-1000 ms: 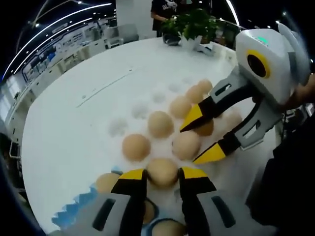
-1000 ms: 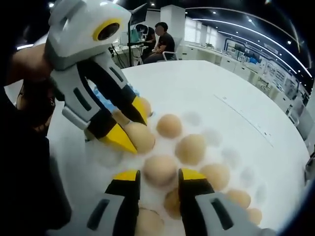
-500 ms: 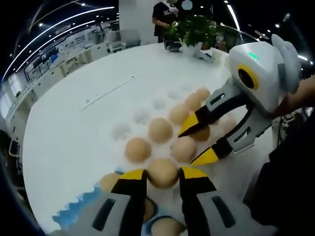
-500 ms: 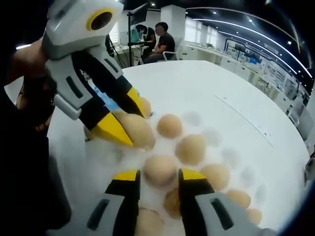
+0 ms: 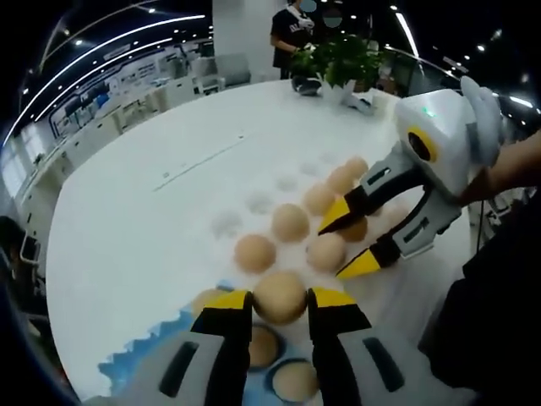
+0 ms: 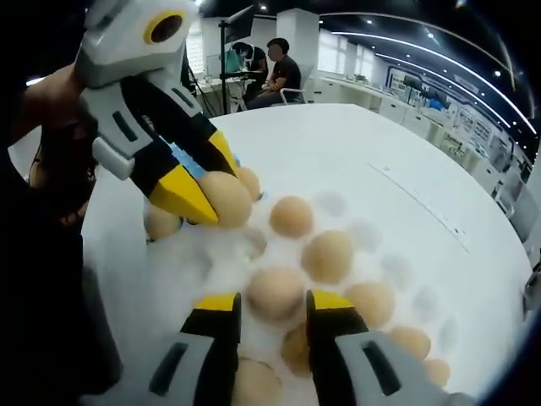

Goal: Place the egg into an empty slot of the egg tray after lifting it from the table, then release the egg inside the slot.

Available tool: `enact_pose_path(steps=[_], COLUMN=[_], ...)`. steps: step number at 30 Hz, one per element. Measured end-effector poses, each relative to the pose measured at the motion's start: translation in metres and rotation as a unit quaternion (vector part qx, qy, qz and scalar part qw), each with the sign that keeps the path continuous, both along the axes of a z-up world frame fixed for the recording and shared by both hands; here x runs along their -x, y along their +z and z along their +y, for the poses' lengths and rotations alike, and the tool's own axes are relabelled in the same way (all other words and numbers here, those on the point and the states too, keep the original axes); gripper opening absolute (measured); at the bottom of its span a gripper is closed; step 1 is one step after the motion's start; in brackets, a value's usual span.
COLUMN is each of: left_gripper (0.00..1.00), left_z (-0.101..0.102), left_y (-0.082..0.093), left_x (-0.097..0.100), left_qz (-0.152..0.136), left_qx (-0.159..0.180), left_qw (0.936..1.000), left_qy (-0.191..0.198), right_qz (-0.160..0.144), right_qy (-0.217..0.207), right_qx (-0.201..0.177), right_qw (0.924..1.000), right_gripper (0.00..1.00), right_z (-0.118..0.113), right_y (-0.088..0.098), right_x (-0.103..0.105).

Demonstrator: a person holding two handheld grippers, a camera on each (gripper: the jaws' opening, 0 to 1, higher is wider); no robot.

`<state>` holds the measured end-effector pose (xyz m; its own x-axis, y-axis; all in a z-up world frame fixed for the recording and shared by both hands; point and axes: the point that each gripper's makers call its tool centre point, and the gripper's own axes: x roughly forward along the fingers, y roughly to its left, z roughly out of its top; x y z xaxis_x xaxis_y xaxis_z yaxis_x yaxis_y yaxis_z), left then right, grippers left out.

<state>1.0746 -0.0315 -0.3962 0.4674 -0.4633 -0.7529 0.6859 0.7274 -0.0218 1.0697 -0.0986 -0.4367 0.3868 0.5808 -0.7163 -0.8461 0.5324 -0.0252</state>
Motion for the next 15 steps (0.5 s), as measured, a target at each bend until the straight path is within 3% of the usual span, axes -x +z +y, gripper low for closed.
enact_pose_path(steps=[15], left_gripper=[0.26], left_z=[0.026], left_y=[0.002], left_x=[-0.001], left_qz=[-0.005], left_qx=[-0.005], left_qw=[0.9998], left_qy=[0.020], right_qz=[-0.001], right_qy=[0.000], right_qx=[-0.001], right_qw=[1.0000], right_gripper=[0.32], right_z=[0.000], right_y=[0.000], right_x=[0.000])
